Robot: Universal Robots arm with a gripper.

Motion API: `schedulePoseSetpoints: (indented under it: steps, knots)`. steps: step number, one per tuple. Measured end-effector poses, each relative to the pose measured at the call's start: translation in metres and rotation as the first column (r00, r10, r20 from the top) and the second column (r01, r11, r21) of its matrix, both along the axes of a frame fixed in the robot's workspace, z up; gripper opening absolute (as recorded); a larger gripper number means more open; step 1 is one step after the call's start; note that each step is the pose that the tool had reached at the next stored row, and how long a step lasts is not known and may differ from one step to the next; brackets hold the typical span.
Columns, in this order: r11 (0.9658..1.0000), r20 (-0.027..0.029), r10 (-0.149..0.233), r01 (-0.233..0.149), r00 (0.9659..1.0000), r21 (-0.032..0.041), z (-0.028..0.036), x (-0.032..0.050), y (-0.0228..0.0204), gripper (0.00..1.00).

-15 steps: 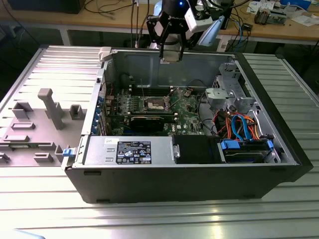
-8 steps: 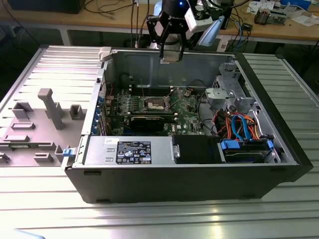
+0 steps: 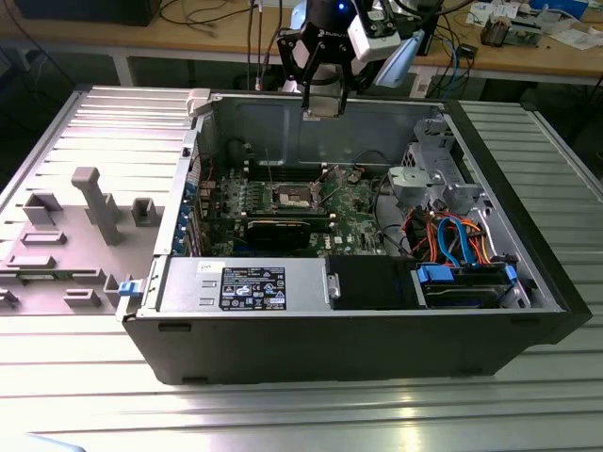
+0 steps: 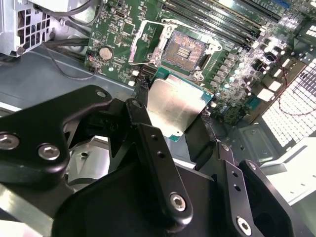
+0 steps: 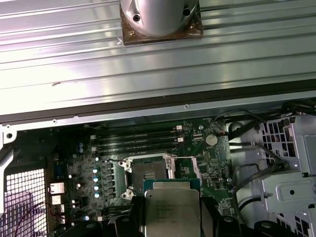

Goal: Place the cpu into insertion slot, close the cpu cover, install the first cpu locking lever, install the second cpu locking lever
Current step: 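Place the cpu into insertion slot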

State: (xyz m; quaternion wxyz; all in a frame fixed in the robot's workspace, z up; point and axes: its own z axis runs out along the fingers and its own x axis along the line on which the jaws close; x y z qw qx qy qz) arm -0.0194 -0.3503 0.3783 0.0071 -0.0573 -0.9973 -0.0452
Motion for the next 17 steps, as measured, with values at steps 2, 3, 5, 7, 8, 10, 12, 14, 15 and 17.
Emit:
schedulePoseSetpoints:
  steps: [2, 3, 5, 7, 8, 10, 12, 14, 15, 17]
  knots:
    - [1.0000, 0.0000, -0.004, 0.004, 1.0000, 0.0000, 0.0000, 0.0000, 0.0000, 0.55]
    - [1.0000, 0.0000, -0.005, 0.005, 1.0000, 0.0000, 0.0000, 0.0000, 0.0000, 0.55]
    - [1.0000, 0.0000, -0.009, 0.009, 1.0000, 0.0001, 0.0000, 0.0000, 0.0000, 0.55]
    - [0.9999, 0.0000, -0.013, 0.013, 0.9999, 0.0000, 0.0000, 0.0000, 0.0000, 0.55]
    - [0.9999, 0.0000, -0.015, 0.015, 0.9999, 0.0000, 0.0000, 0.0000, 0.0000, 0.55]
    - [0.9998, 0.0000, -0.021, 0.021, 0.9998, 0.0000, 0.0000, 0.0000, 0.0000, 0.55]
    - [0.9996, 0.0000, -0.029, 0.029, 0.9996, 0.0000, -0.0001, 0.0000, 0.0000, 0.55]
    - [0.9993, 0.0000, -0.037, 0.037, 0.9993, 0.0001, -0.0001, -0.0003, 0.0000, 0.55]
    - [0.9991, 0.0000, -0.043, 0.043, 0.9991, 0.0000, -0.0001, -0.0004, 0.0000, 0.55]
    - [0.9990, 0.0000, -0.045, 0.045, 0.9990, 0.0000, -0.0001, -0.0004, 0.0000, 0.55]
